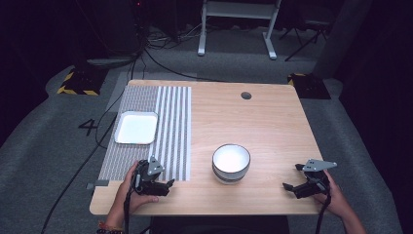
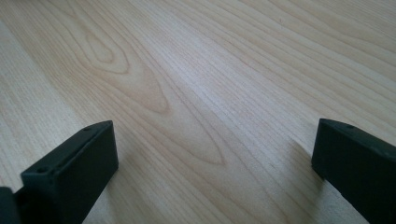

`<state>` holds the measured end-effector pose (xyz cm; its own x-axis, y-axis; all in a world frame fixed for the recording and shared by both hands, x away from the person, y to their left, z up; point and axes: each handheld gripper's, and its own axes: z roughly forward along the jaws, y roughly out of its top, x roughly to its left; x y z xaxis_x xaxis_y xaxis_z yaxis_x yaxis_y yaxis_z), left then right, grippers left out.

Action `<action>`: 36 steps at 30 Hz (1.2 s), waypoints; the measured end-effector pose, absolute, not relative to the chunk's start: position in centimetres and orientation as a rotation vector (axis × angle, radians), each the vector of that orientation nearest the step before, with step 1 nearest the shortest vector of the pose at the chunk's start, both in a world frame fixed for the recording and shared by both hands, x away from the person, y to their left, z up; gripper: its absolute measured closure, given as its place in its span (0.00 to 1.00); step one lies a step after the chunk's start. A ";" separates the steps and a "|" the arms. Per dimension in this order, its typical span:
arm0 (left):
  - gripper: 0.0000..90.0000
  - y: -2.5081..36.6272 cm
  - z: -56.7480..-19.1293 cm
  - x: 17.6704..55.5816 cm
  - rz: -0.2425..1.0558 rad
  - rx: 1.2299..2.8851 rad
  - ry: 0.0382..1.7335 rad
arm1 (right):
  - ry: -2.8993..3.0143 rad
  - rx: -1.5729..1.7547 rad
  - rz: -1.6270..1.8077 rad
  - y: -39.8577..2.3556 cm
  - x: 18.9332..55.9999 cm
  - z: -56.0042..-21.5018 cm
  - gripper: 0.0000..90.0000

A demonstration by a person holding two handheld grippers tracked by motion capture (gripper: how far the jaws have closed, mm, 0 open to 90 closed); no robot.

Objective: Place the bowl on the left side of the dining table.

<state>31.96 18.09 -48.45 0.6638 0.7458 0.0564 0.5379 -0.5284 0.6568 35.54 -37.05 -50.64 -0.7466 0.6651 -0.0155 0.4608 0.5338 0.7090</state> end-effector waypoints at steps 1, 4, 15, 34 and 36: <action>0.17 17.9 -48.4 31.9 0.455 2.267 0.984 | 2.491 0.940 1.027 -37.1 35.5 -50.6 0.00; 0.17 17.5 -48.1 31.7 0.468 2.282 0.954 | 2.491 0.941 1.027 -37.1 35.5 -50.6 0.00; 0.18 17.1 -47.4 31.6 0.468 2.289 0.934 | 2.492 0.941 1.027 -37.1 35.5 -50.6 0.01; 0.18 15.2 -45.1 31.5 0.449 2.278 0.821 | 2.493 0.939 1.026 -37.1 35.6 -50.6 0.00; 0.18 15.1 -44.9 31.6 0.448 2.279 0.810 | 2.493 0.939 1.026 -37.1 35.6 -50.6 0.00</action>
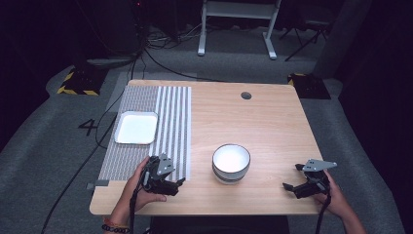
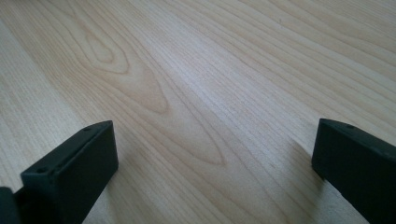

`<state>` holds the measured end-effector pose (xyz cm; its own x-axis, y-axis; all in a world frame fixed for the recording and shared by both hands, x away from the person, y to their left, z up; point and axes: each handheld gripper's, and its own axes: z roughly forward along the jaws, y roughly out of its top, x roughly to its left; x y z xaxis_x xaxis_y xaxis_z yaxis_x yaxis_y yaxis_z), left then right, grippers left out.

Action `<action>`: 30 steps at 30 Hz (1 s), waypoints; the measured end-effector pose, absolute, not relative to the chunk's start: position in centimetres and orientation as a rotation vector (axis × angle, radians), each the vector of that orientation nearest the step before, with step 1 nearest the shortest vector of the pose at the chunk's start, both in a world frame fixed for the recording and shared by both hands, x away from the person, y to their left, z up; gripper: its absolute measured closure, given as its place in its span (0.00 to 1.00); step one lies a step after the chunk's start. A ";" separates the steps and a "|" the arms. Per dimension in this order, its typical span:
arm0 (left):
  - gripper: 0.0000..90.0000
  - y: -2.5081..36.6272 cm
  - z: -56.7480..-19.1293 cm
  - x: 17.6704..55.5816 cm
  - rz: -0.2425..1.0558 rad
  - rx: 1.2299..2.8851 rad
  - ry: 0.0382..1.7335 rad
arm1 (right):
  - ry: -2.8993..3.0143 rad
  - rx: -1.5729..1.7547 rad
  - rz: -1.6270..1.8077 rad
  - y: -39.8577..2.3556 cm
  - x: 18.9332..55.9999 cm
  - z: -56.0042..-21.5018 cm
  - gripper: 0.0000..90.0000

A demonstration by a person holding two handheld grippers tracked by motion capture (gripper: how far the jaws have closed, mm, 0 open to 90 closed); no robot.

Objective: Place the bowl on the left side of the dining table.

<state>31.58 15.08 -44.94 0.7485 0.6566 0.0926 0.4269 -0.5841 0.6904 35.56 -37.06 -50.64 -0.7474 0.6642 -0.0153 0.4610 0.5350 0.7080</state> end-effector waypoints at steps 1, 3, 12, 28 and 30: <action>0.18 15.0 -44.9 31.6 0.450 2.280 0.805 | 2.493 0.939 1.026 -37.1 35.6 -50.6 0.00; 0.18 14.7 -44.6 31.6 0.454 2.289 0.789 | 2.493 0.939 1.027 -37.1 35.6 -50.6 0.00; 0.18 13.5 -44.1 31.8 0.444 2.281 0.748 | 2.493 0.939 1.026 -37.1 35.6 -50.6 0.00; 0.18 10.7 -43.1 32.2 0.393 2.282 0.643 | 2.493 0.939 1.027 -37.1 35.5 -50.6 0.00; 0.18 10.4 -42.9 32.3 0.414 2.305 0.614 | 2.491 0.940 1.028 -37.1 35.5 -50.6 0.00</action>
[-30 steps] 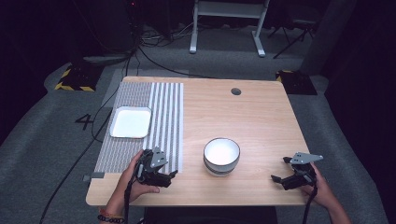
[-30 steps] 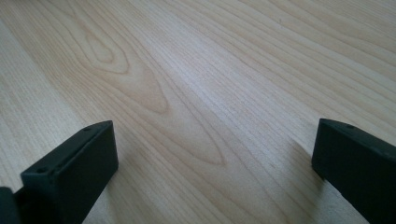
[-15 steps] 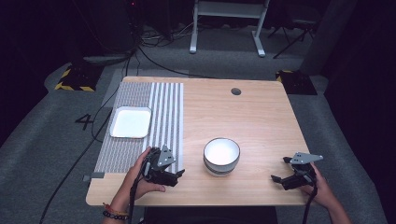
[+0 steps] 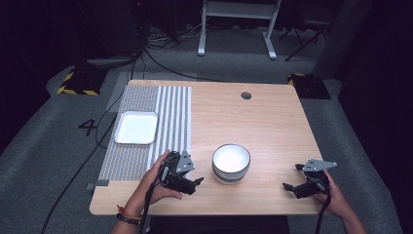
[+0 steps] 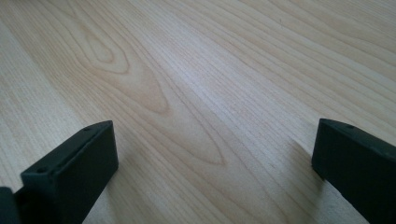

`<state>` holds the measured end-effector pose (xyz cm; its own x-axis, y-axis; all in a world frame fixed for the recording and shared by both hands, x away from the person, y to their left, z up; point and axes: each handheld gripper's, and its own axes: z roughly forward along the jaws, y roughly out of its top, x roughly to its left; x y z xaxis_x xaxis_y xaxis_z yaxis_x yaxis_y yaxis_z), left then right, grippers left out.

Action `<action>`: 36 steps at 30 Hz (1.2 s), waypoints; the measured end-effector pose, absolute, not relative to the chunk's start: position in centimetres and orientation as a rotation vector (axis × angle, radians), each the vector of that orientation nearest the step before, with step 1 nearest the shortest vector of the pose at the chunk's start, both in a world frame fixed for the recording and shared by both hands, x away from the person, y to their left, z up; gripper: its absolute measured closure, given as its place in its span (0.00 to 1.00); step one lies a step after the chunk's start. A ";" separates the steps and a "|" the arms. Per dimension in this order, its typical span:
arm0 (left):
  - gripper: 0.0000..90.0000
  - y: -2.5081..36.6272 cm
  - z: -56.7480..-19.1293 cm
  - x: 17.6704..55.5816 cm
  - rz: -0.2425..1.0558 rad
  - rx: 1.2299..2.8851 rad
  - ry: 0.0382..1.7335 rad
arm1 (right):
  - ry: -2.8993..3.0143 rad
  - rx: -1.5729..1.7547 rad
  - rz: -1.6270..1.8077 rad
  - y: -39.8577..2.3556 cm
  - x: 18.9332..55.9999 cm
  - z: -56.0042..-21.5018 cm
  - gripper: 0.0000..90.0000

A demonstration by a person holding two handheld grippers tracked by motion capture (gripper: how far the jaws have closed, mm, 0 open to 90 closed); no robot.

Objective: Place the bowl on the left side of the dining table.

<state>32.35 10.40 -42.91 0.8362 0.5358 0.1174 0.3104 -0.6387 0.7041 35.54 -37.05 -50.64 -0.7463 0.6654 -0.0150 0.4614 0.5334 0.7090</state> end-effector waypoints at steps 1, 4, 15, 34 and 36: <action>0.18 10.3 -42.9 32.4 0.412 2.305 0.610 | 2.491 0.940 1.028 -37.1 35.5 -50.6 0.00; 0.17 9.9 -42.6 32.6 0.393 2.296 0.591 | 2.492 0.940 1.027 -37.1 35.5 -50.6 0.00; 0.17 7.7 -41.8 32.9 0.351 2.272 0.506 | 2.491 0.942 1.027 -37.1 35.5 -50.6 0.00; 0.17 4.7 -41.2 33.1 0.330 2.278 0.413 | 2.491 0.942 1.027 -37.1 35.5 -50.6 0.00; 0.17 4.6 -41.1 33.2 0.323 2.270 0.412 | 2.491 0.942 1.027 -37.1 35.5 -50.6 0.00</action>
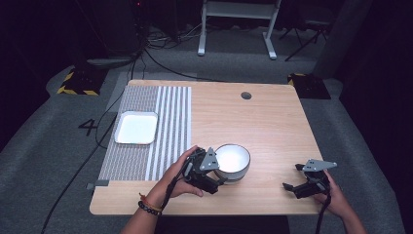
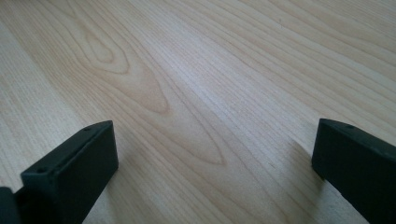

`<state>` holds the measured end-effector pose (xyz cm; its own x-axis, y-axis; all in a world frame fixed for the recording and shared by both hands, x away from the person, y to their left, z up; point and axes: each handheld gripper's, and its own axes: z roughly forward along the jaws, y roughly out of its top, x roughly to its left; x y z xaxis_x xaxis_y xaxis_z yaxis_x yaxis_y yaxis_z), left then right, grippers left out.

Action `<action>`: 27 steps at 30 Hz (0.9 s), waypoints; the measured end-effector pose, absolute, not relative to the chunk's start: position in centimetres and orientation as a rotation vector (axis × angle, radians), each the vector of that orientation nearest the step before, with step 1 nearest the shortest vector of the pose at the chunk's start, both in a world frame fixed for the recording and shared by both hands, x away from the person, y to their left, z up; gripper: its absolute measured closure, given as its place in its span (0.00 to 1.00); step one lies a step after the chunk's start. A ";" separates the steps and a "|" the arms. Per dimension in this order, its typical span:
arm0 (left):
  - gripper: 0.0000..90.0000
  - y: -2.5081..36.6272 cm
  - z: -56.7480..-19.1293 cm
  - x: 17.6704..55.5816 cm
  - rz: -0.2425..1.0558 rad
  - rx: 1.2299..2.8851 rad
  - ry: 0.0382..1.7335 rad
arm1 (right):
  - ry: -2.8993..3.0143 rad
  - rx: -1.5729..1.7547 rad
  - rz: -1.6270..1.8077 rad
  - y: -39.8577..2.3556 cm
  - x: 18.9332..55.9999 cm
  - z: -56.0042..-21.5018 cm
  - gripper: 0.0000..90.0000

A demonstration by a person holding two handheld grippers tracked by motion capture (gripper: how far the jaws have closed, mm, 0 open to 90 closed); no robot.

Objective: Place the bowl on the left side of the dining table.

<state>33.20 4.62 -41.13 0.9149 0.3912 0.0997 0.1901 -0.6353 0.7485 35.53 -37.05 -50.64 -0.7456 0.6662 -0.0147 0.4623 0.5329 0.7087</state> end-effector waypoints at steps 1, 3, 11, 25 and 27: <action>0.18 4.6 -41.0 33.2 0.325 2.270 0.402 | 2.491 0.942 1.027 -37.1 35.5 -50.6 0.00; 0.18 4.4 -40.9 33.2 0.319 2.259 0.392 | 2.491 0.943 1.028 -37.0 35.5 -50.6 0.00; 0.18 2.8 -41.0 33.5 0.261 2.267 0.337 | 2.491 0.942 1.027 -37.1 35.5 -50.6 0.00; 0.30 1.2 -41.9 34.5 0.189 2.301 0.282 | 2.492 0.942 1.025 -37.1 35.5 -50.6 0.01; 0.32 1.0 -41.9 34.4 0.237 2.332 0.284 | 2.493 0.942 1.026 -37.1 35.5 -50.6 0.01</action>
<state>34.45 0.96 -41.88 0.9581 0.2736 0.0848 0.1325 -0.6860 0.7155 35.51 -37.05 -50.63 -0.7461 0.6656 -0.0137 0.4634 0.5339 0.7072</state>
